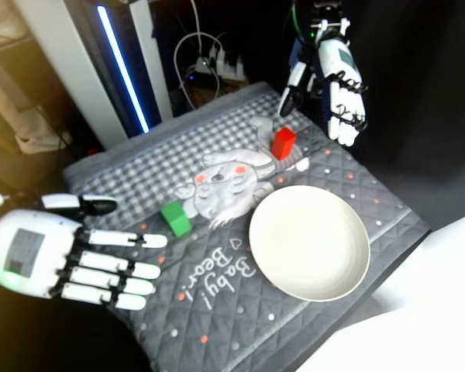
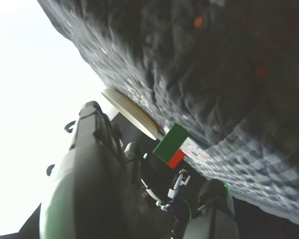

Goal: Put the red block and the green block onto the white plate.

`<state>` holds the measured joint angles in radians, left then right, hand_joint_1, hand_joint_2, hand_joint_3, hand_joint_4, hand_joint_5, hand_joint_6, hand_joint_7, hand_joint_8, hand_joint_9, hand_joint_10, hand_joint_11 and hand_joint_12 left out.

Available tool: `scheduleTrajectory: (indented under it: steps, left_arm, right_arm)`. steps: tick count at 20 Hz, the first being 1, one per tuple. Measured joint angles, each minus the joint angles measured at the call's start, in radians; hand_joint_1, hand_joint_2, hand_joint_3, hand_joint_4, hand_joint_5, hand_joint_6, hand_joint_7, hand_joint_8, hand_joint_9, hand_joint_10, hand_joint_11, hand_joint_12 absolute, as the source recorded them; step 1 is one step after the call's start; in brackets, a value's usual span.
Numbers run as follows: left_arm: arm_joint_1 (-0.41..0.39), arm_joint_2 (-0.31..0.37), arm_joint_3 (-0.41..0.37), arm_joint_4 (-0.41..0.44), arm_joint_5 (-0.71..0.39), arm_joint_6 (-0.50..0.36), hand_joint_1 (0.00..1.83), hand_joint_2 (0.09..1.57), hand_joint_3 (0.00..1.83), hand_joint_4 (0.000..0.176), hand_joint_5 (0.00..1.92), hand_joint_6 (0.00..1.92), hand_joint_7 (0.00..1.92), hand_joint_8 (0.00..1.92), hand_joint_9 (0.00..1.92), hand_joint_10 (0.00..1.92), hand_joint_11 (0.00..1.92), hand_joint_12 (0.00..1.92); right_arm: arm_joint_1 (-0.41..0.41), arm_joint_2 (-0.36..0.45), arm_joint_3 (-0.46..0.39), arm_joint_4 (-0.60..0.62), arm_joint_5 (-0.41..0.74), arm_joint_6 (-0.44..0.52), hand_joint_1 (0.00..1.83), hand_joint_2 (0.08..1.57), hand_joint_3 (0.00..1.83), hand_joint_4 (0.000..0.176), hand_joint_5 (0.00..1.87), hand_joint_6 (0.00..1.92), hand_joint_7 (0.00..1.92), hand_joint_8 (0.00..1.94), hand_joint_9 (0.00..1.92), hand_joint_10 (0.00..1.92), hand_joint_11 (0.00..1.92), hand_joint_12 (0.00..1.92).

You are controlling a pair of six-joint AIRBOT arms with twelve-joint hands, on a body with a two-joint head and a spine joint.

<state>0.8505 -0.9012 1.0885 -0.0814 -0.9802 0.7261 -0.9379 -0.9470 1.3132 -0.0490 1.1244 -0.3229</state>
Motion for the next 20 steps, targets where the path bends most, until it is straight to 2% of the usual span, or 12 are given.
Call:
scheduleTrajectory:
  steps: [4,7,8,9,10,12,13,15,16,17,19,20]
  left_arm:
    - [-0.013,-0.014,0.014,-0.003,0.015,0.001,0.74,0.90,0.00,0.000,0.31,0.00,0.14,0.00,0.09,0.00,0.00,0.38]
    - [-0.014,-0.014,0.013,0.014,0.013,0.000,0.78,0.91,0.00,0.000,0.29,0.00,0.13,0.00,0.07,0.01,0.00,0.24]
    - [-0.019,-0.015,0.013,0.013,0.019,0.000,0.78,0.90,0.00,0.000,0.28,0.00,0.13,0.00,0.06,0.00,0.00,0.24]
    - [-0.027,-0.022,0.021,0.013,0.024,0.000,0.79,0.88,0.00,0.036,0.28,0.00,0.12,0.00,0.05,0.00,0.00,0.20]
    - [-0.039,-0.031,0.027,0.014,0.032,0.001,0.82,0.88,0.00,0.018,0.28,0.00,0.13,0.00,0.06,0.00,0.00,0.24]
    - [-0.060,-0.050,0.037,0.045,0.067,0.001,0.85,0.88,0.00,0.054,0.28,0.00,0.17,0.00,0.11,0.01,0.00,0.33]
    - [-0.071,-0.063,0.042,0.075,0.094,0.001,0.85,0.90,0.00,0.052,0.28,0.00,0.14,0.00,0.08,0.01,0.00,0.27]
    - [-0.084,-0.085,0.051,0.113,0.140,-0.002,0.93,0.86,0.00,0.022,0.35,0.00,0.18,0.00,0.17,0.00,0.00,0.55]
    - [-0.088,-0.095,0.062,0.130,0.164,-0.005,0.93,0.86,0.00,0.040,0.35,0.00,0.22,0.00,0.21,0.00,0.00,0.65]
    - [-0.095,-0.103,0.070,0.142,0.193,-0.012,0.92,0.84,0.00,0.077,0.33,0.00,0.24,0.00,0.24,0.00,0.00,0.72]
    - [-0.104,-0.114,0.087,0.154,0.235,-0.015,0.89,0.85,0.00,0.079,0.32,0.00,0.31,0.01,0.31,0.01,0.02,0.78]
    - [-0.107,-0.116,0.093,0.163,0.253,-0.016,0.91,0.86,0.00,0.063,0.36,0.00,0.38,0.01,0.36,0.01,0.04,0.80]
  right_arm:
    - [0.086,-0.010,0.009,-0.029,-0.008,-0.001,0.96,1.02,0.00,0.086,0.33,0.00,0.36,0.00,0.36,0.01,0.09,0.79]
    - [0.214,-0.042,0.021,-0.119,-0.002,-0.003,0.81,0.99,0.00,0.148,0.17,0.00,0.21,0.00,0.27,0.00,0.03,0.84]
    - [0.235,-0.056,0.023,-0.149,-0.010,-0.003,0.80,0.98,0.00,0.149,0.15,0.00,0.16,0.00,0.21,0.00,0.01,0.83]
    - [0.254,-0.070,0.026,-0.185,-0.028,-0.003,0.81,0.95,0.00,0.153,0.13,0.00,0.16,0.00,0.17,0.00,0.02,0.77]
    - [0.265,-0.082,0.027,-0.204,-0.041,-0.003,0.82,0.93,0.00,0.162,0.10,0.00,0.13,0.00,0.12,0.00,0.00,0.69]
    - [0.269,-0.105,0.045,-0.216,-0.060,-0.001,0.80,0.90,0.00,0.139,0.12,0.00,0.17,0.00,0.19,0.01,0.12,0.69]
    - [0.269,-0.116,0.061,-0.206,-0.082,-0.002,0.81,0.89,0.00,0.128,0.13,0.00,0.18,0.00,0.21,0.01,0.18,0.70]
    - [0.269,-0.128,0.078,-0.192,-0.122,-0.002,0.84,0.91,0.00,0.120,0.16,0.00,0.21,0.00,0.23,0.00,0.05,0.90]
    - [0.269,-0.135,0.084,-0.195,-0.140,-0.003,0.85,0.93,0.00,0.124,0.17,0.00,0.22,0.00,0.23,0.00,0.01,0.96]
    - [0.269,-0.140,0.086,-0.200,-0.156,-0.002,0.84,0.93,0.00,0.128,0.19,0.00,0.24,0.00,0.25,0.00,0.00,0.95]
    - [0.269,-0.154,0.097,-0.204,-0.175,-0.002,0.82,0.94,0.00,0.113,0.23,0.00,0.32,0.01,0.31,0.01,0.05,0.90]
    - [0.269,-0.158,0.101,-0.203,-0.180,-0.002,0.87,0.97,0.00,0.087,0.29,0.00,0.42,0.01,0.42,0.02,0.10,0.90]
